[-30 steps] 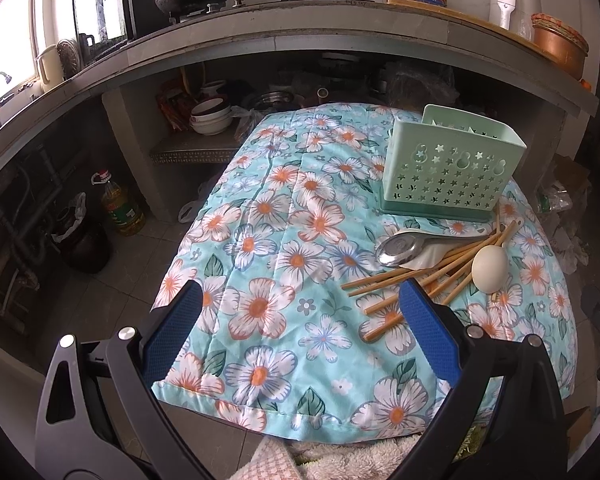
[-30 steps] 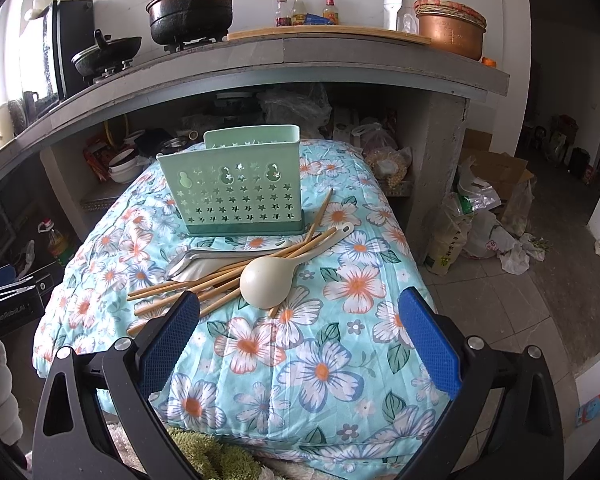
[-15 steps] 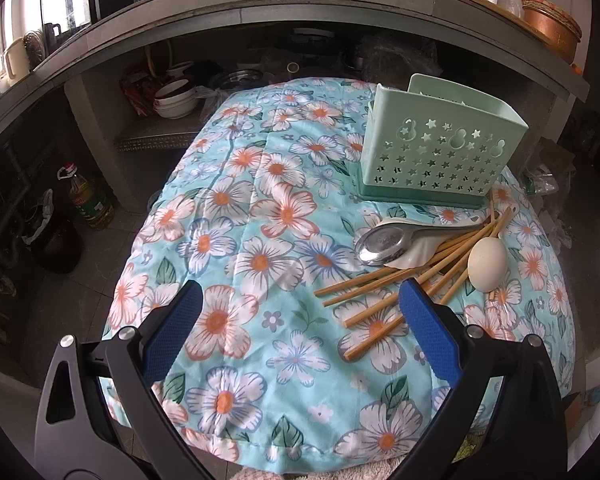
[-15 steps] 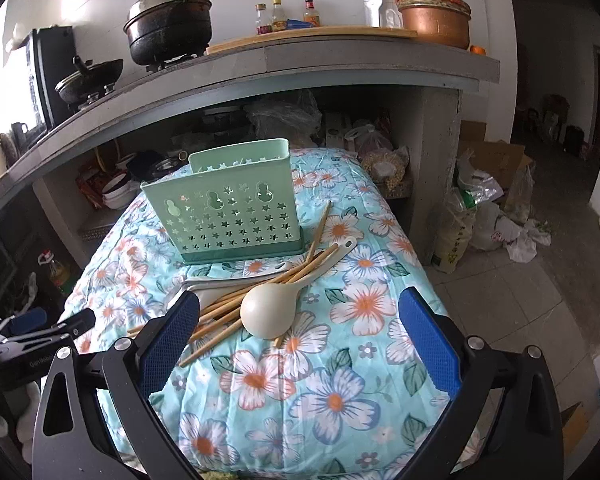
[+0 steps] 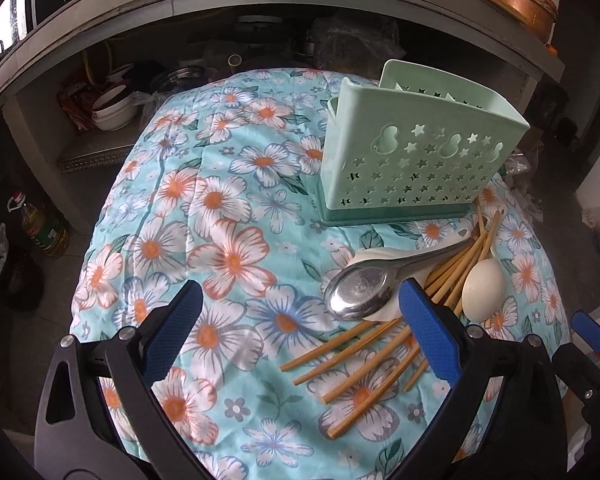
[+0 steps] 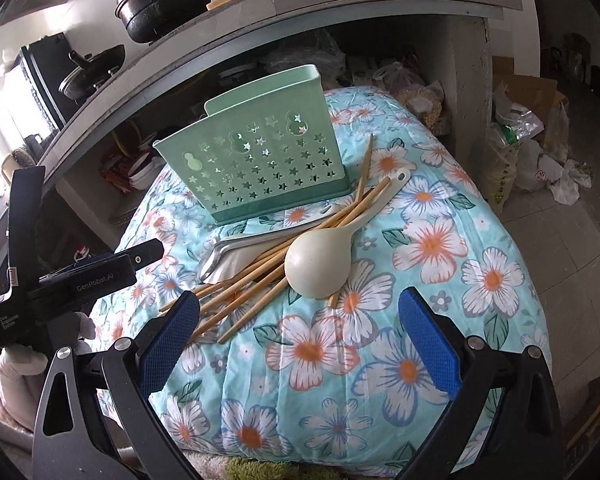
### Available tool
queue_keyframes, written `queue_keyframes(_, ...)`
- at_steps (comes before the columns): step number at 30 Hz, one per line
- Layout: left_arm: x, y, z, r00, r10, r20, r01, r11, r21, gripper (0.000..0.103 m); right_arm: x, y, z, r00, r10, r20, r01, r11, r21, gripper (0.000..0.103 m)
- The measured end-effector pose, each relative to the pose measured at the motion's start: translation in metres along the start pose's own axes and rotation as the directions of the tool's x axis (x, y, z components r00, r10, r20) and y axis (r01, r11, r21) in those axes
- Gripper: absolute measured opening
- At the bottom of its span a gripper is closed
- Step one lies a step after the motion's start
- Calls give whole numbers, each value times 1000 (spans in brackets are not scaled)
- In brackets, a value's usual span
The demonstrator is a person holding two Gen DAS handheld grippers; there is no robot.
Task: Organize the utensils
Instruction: 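Move the left tool toward the silver spoon beside the green caddy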
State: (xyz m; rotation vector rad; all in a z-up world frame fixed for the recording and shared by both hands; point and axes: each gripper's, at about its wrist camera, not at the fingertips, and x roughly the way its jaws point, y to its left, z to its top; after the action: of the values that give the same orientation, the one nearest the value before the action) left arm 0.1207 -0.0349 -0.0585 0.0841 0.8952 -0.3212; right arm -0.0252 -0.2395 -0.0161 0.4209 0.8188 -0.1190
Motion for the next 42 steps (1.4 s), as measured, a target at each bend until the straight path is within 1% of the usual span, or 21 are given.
queue_keyframes(4, 6, 2, 7, 999, -38, 28, 38, 999, 15, 95, 5, -3, 3, 1000, 23, -20, -23, 1000, 6, 97)
queue_keyframes(7, 12, 3, 11, 998, -49, 50, 46, 997, 54, 95, 11, -2, 6, 998, 40, -38, -40, 999, 2, 97)
queue_keyframes(10, 17, 0, 12, 996, -50, 74, 40, 990, 134, 95, 18, 0, 8, 996, 65, -61, -66, 998, -2, 97)
queue_keyframes(13, 21, -5, 8, 995, -51, 81, 30, 971, 236, 92, 26, 1, 10, 993, 76, -91, -77, 997, -7, 97)
queue_keyframes(15, 23, -8, 4, 995, -74, 63, 52, 952, 301, 79, 30, 0, 13, 994, 65, -88, -66, 998, -7, 97)
queue_keyframes(17, 25, -12, -1, 994, -105, 28, 88, 929, 359, 72, 31, -8, 18, 998, 29, -61, -29, 1000, 1, 97)
queue_keyframes(18, 26, -14, -5, 993, -118, 15, 103, 916, 388, 69, 31, -12, 22, 999, 12, -48, -12, 1000, 4, 97)
queue_keyframes(20, 26, -21, -14, 991, -131, 0, 116, 879, 462, 67, 31, -19, 28, 999, -19, -29, 19, 1000, 13, 97)
queue_keyframes(22, 28, -29, -23, 993, -118, -6, 103, 839, 534, 64, 33, -24, 31, 999, -38, -27, 39, 999, 23, 97)
queue_keyframes(23, 31, -32, -27, 994, -105, -11, 93, 821, 563, 58, 34, -25, 32, 999, -44, -32, 45, 999, 29, 97)
queue_keyframes(24, 35, -34, -29, 996, -92, -19, 86, 807, 584, 54, 36, -25, 33, 998, -47, -40, 48, 998, 32, 97)
queue_keyframes(26, 41, -36, -32, 997, -74, -32, 78, 786, 613, 49, 41, -24, 33, 997, -48, -55, 50, 998, 29, 97)
queue_keyframes(28, 43, -38, -33, 997, -74, -35, 79, 765, 639, 49, 44, -24, 34, 997, -49, -62, 50, 998, 24, 97)
queue_keyframes(31, 44, -41, -35, 997, -73, -33, 76, 727, 683, 49, 49, -23, 36, 996, -55, -66, 57, 998, 26, 97)
queue_keyframes(33, 44, -43, -35, 996, -76, -36, 79, 711, 699, 47, 51, -23, 36, 996, -53, -70, 56, 998, 29, 97)
queue_keyframes(35, 44, -45, -36, 996, -79, -36, 81, 687, 722, 47, 53, -22, 36, 996, -52, -78, 54, 998, 27, 97)
queue_keyframes(38, 43, -49, -37, 995, -83, -56, 97, 655, 749, 47, 54, -23, 35, 995, -53, -84, 55, 998, 28, 97)
queue_keyframes(40, 43, -54, -40, 996, -68, -59, 88, 631, 771, 47, 54, -23, 34, 995, -54, -85, 57, 998, 32, 97)
queue_keyframes(41, 46, -55, -42, 997, -49, -54, 73, 622, 779, 49, 54, -24, 34, 995, -54, -86, 57, 998, 34, 97)
queue_keyframes(42, 48, -56, -42, 998, -36, -54, 65, 620, 782, 49, 54, -24, 34, 995, -54, -87, 57, 998, 36, 97)
